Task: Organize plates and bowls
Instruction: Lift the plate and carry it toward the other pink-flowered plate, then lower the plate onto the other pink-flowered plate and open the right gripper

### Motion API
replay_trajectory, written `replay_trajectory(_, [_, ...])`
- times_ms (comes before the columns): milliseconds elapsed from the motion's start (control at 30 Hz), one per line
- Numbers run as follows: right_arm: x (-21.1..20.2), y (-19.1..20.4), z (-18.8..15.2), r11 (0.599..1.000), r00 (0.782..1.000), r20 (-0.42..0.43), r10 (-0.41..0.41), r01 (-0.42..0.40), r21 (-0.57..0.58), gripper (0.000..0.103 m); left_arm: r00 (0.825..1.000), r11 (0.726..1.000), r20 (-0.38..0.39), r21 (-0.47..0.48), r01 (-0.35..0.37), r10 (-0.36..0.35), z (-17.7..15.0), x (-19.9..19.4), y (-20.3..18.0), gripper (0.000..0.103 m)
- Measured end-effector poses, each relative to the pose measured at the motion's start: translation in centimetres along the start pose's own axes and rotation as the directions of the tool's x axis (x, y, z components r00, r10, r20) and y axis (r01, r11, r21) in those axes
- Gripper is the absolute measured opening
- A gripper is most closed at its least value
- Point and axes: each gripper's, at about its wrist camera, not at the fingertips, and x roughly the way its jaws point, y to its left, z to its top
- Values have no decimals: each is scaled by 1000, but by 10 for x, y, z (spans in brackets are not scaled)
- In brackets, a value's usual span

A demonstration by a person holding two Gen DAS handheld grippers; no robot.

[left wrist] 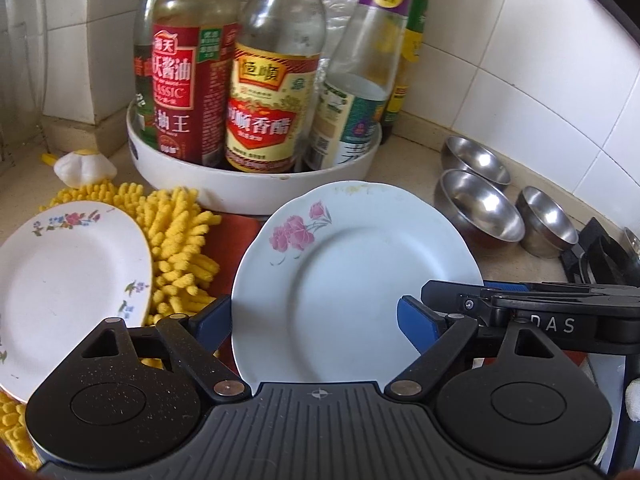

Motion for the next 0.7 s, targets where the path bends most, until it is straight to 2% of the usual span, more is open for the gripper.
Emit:
replay_trajectory(167, [15,3,3,1000,1000,-17,-25,24,-7,51,999,1000,-33,-5,-6,6,0,16,13,88])
replay_trajectory(267, [21,1,5,999,999,-25,-44,44,-1,51,1000,1000,-28,-1,0,0,1,18,16,87])
replay_trajectory(467, [4,6,9,994,996,49,-74,78,-72,51,1000,1000,9,5,-17,17,9,9,19,91])
replay_trajectory(700, [-4,4,2,994,996,46,-81,85,-72,51,1000,1000,-3,16,-26,26,7,8,17,94])
